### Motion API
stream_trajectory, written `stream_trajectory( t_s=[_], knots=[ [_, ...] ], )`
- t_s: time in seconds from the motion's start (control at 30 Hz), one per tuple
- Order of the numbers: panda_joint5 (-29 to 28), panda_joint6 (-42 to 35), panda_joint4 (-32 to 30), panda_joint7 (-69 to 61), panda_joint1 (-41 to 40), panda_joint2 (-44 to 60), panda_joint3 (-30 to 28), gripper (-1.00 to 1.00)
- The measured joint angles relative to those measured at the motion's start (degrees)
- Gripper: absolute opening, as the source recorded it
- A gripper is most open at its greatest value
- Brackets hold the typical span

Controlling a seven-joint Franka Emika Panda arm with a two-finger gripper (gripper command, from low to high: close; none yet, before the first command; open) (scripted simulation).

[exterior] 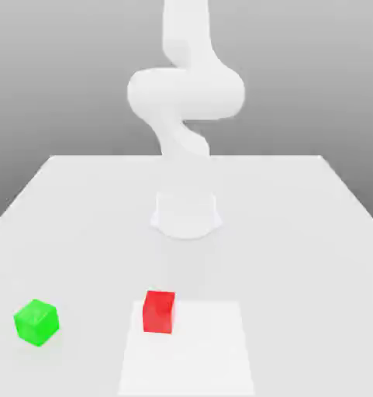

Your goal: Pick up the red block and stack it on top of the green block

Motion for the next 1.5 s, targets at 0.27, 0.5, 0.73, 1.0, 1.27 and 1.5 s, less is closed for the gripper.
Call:
stream_trajectory(
  t_s=[0.27, 0.5, 0.73, 1.0, 1.27, 1.5],
  knots=[
    [0.11, 10.83, -12.08, -0.77, -0.99, 15.91, -1.88, 0.0],
    [-0.11, 20.94, -23.14, -1.26, -2.21, 31.02, -3.22, 0.0],
    [1.42, 33.27, -27.3, -2.68, -3.2, 47.14, -3.05, 0.0],
    [2.86, 38.39, -26.5, -3.7, -4.46, 53.15, -1.44, -1.0],
    [0.05, 29.31, -28.02, -1.69, -4.59, 42.54, -2.05, -1.0],
    [-1.01, 23.28, -24.13, 9.59, -10.21, 40.39, -5.2, -1.0]
  ],
)
